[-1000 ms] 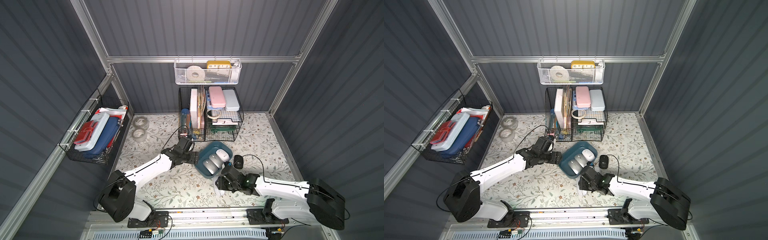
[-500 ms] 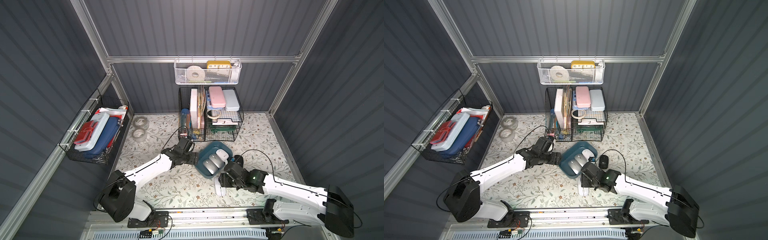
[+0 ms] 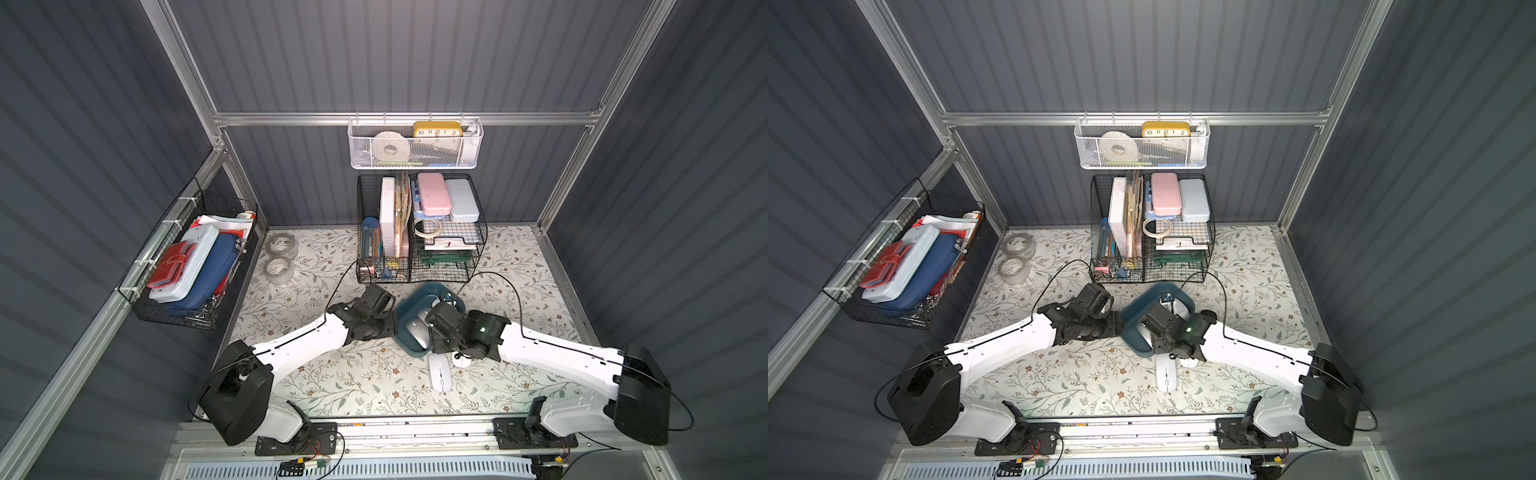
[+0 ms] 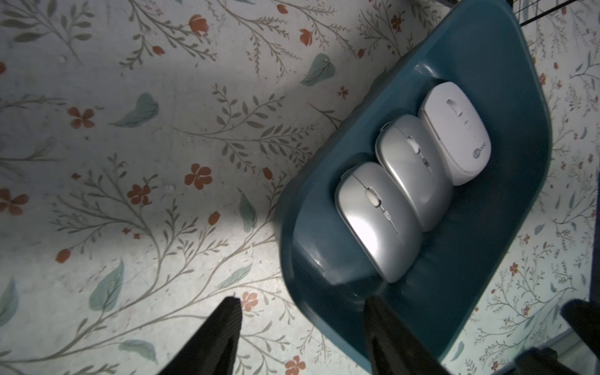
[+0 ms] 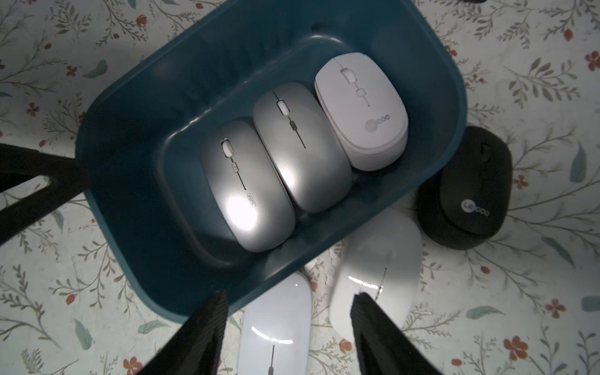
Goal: Take out the mouse from the storage box
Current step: Pick up the mouse from the storage box.
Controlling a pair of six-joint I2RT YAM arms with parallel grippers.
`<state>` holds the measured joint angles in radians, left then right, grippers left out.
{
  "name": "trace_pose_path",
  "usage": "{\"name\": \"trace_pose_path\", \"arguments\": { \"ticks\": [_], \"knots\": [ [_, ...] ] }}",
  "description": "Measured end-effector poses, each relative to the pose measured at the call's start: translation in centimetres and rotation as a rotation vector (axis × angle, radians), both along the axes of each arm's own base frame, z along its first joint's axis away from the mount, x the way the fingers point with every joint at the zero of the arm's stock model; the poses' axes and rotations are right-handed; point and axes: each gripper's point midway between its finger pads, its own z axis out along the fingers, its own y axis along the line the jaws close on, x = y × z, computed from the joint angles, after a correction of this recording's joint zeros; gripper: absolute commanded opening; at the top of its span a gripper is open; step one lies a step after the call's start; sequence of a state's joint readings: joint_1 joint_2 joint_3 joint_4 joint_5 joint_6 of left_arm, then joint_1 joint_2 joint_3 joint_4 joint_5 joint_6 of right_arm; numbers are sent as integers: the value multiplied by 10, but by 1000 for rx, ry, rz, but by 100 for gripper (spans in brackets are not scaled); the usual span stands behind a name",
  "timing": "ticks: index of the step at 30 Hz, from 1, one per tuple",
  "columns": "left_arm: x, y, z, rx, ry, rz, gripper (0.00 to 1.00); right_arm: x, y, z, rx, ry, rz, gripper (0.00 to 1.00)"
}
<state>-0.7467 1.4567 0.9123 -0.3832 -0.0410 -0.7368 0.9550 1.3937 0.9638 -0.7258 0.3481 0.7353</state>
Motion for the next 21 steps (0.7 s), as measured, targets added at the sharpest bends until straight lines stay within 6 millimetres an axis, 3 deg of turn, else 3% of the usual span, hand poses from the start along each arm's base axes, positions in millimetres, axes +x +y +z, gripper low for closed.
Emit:
{"name": "trace_pose_path", "arguments": {
  "ticks": [12,18,21],
  "knots": [
    [8,-10,-29,32,75,28,38,19,23,-19,-51,23,-6,66],
    [16,-10,-27,67,72,42,28,21,23,-28,-69,34,-8,66],
    [24,-8,-21,101,43,46,17,23,27,-31,-65,44,-6,66]
  ]
}}
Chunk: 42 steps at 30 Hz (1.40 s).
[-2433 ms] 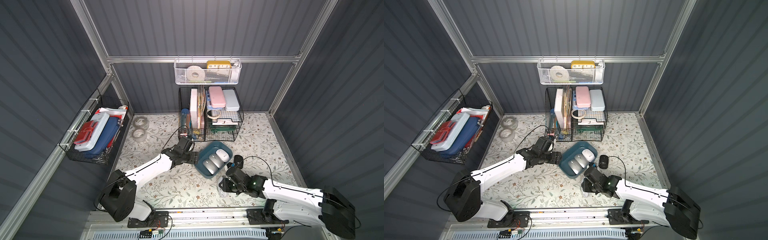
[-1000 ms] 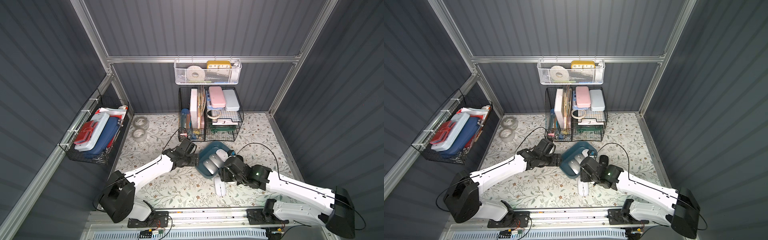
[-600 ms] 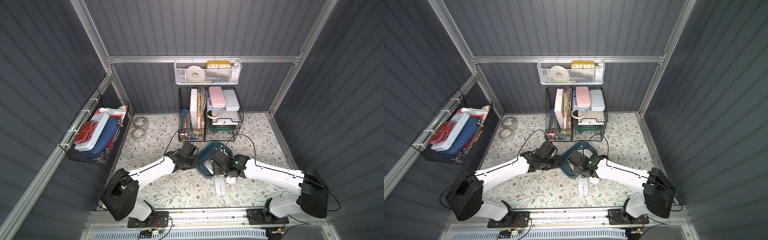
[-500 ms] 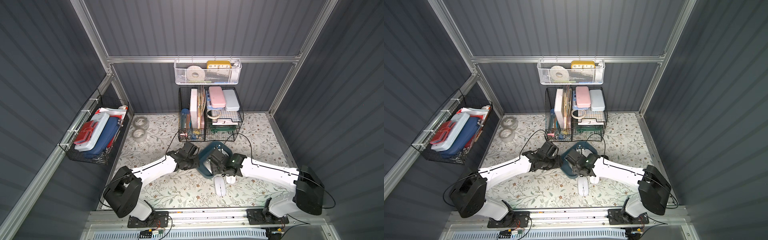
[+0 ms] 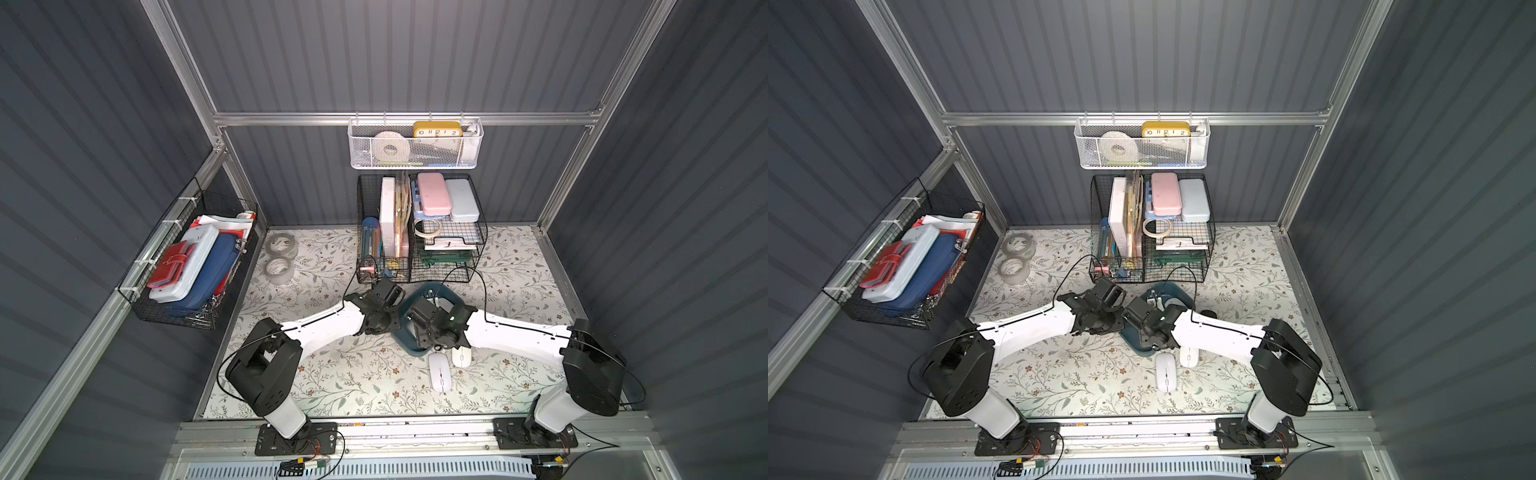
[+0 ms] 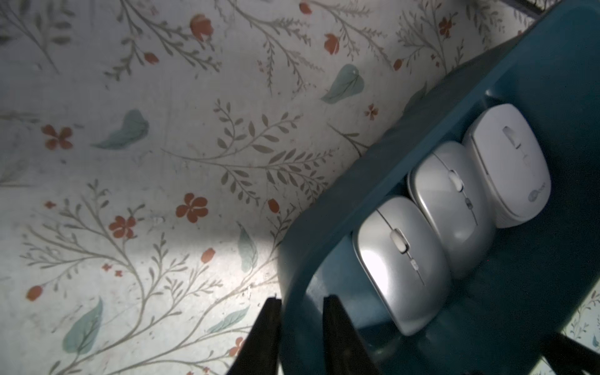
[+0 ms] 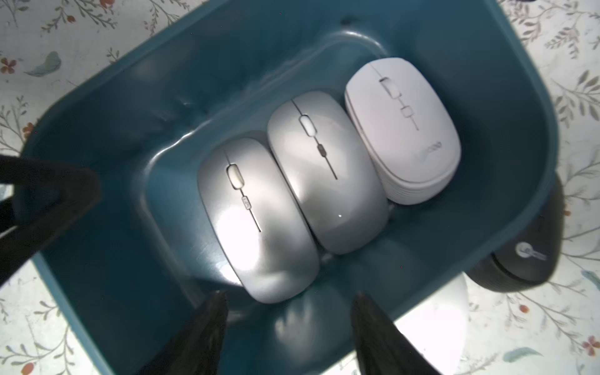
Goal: Take out the mouse from the storage box
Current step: Pick up the mouse from the storage box.
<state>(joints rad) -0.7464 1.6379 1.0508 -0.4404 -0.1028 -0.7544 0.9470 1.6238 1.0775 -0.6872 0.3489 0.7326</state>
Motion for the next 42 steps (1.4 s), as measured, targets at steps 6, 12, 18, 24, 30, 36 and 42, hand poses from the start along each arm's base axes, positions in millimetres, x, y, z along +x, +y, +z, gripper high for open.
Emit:
{"name": "trace_pose_path", "arguments": {
  "ticks": [6,12,18,24,30,36,42],
  "knots": [
    [16,4,-1,38,-27,-15,11,9,20,-14,17,28,16,66],
    [24,7,-2,31,-46,-34,19,30,19,-25,61,50,-2,68],
    [23,6,-9,13,-52,-51,20,39,25,-27,72,45,67,68],
    [23,6,-10,1,-62,-54,24,41,25,-43,34,64,122,68],
    [21,8,-8,-8,-76,-54,29,42,27,-43,22,57,158,70],
    [20,10,-5,-23,-89,-51,30,44,37,-53,19,82,198,73],
    [20,12,-6,-27,-90,-48,32,43,42,-60,19,95,215,75]
  ]
}}
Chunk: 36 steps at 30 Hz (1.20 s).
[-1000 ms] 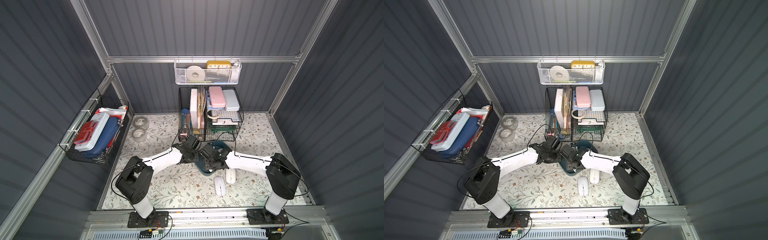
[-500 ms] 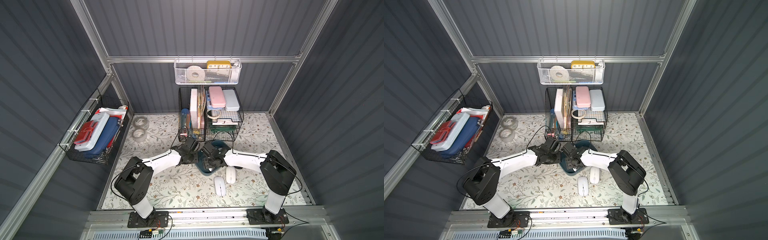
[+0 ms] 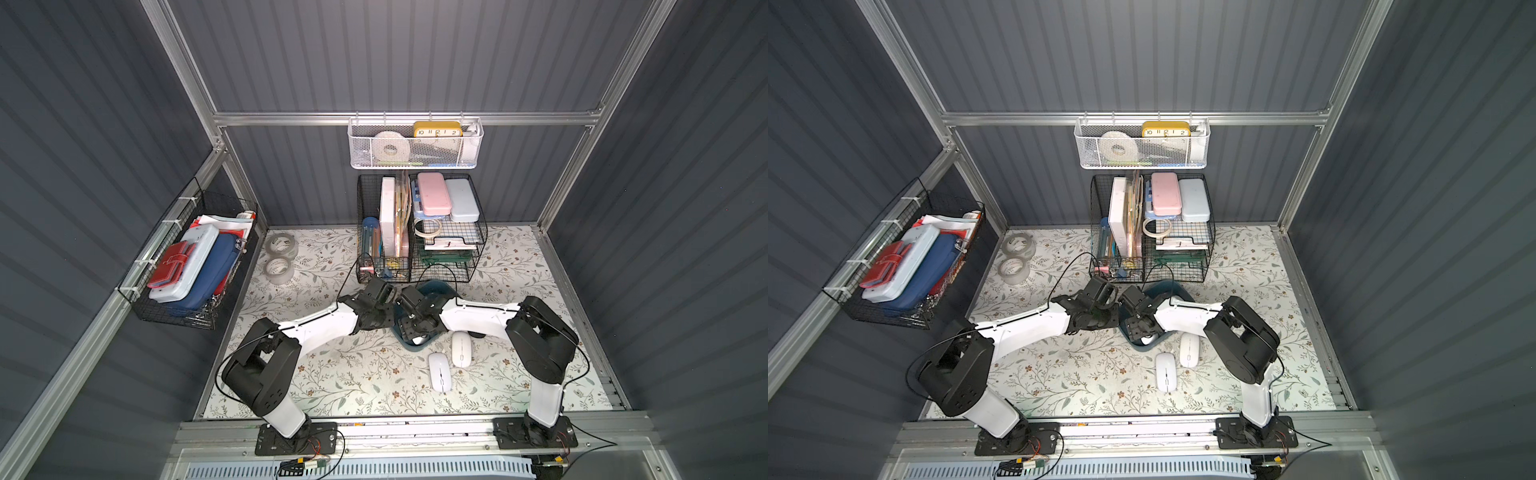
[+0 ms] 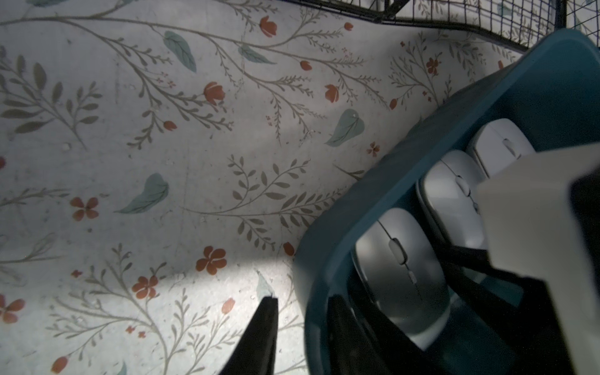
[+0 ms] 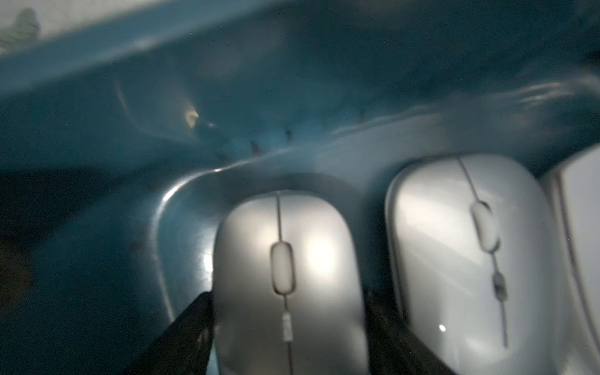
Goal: Take out the mouse from the storage box
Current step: Pick up the mouse from the storage box.
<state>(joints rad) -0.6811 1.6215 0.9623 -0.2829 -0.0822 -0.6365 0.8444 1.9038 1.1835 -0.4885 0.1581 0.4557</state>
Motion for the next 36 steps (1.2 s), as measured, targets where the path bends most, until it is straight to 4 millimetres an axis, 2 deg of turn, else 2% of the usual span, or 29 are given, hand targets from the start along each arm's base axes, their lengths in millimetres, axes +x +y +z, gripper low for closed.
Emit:
{"name": "trace_pose_path", "arguments": {
  "ticks": [10,13,17,20,27,31,36],
  "knots": [
    [-1,1,3,-7,-9,1,34,0,1,0,14,8,0,75],
    [-2,2,2,-8,-9,1,35,1,1,0,10,6,-1,71],
    [-2,2,3,-11,-13,1,35,2,1,-1,9,3,-5,58],
    [-2,2,4,-13,-16,1,37,3,2,0,15,0,-5,52],
    [-4,4,4,-13,-14,11,49,3,4,2,24,6,-5,50],
    [-5,8,9,-16,-27,19,55,2,1,15,34,-5,-21,50],
    [-3,11,23,-24,-66,31,56,5,-3,49,73,-61,-47,49]
  ]
}}
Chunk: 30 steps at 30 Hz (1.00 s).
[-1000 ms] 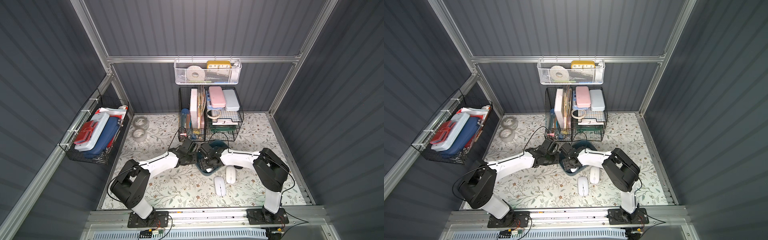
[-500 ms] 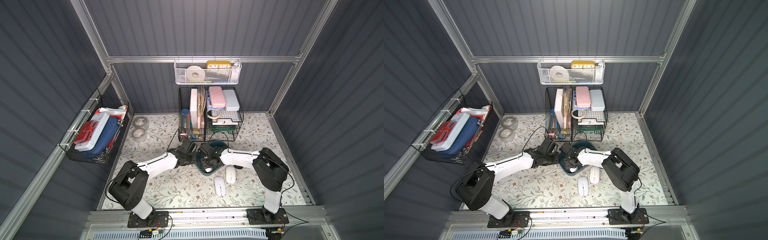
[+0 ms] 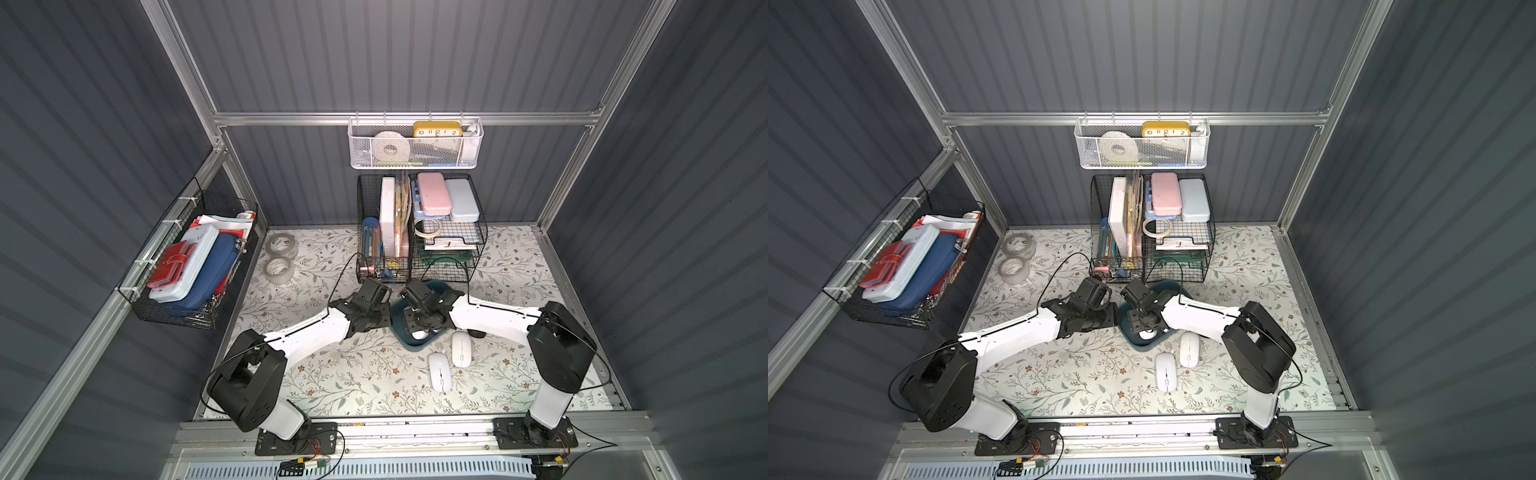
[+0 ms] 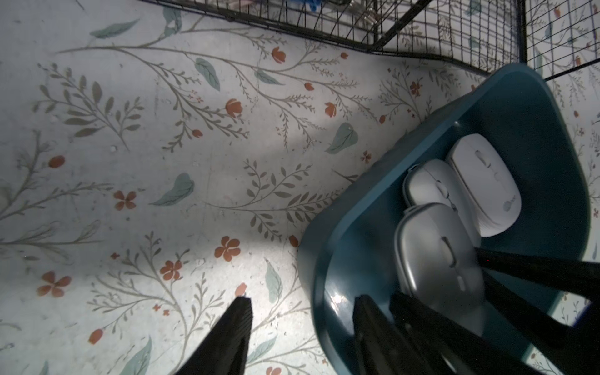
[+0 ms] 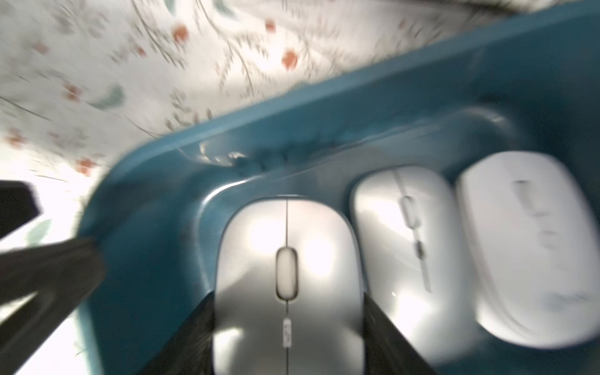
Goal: Take out the mouse from the storage box
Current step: Pick up the mouse from the storage box, then place the mouse at the center of the board.
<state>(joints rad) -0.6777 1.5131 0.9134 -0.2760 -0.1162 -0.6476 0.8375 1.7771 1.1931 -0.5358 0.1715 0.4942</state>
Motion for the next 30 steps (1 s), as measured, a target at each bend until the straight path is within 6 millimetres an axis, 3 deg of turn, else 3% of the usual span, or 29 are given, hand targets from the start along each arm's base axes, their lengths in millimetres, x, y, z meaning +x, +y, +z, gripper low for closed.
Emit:
{"name": "trace_pose_path", "arguments": {
  "ticks": [4,9,16,19,25,30],
  "knots": [
    [-1,18,24,19,-70,48,67,0,-1,21,37,-29,-14,50],
    [-6,61,77,62,-218,175,74,-6,6,33,49,-31,-6,49],
    [-33,135,133,120,-370,404,98,-8,59,62,112,-57,61,50],
    [-46,158,151,119,-428,472,99,-8,87,63,122,-54,91,50],
    [-63,190,162,154,-471,563,99,2,140,53,130,-29,128,50],
    [-70,200,167,153,-488,591,99,19,164,38,107,-28,124,50]
  ]
}}
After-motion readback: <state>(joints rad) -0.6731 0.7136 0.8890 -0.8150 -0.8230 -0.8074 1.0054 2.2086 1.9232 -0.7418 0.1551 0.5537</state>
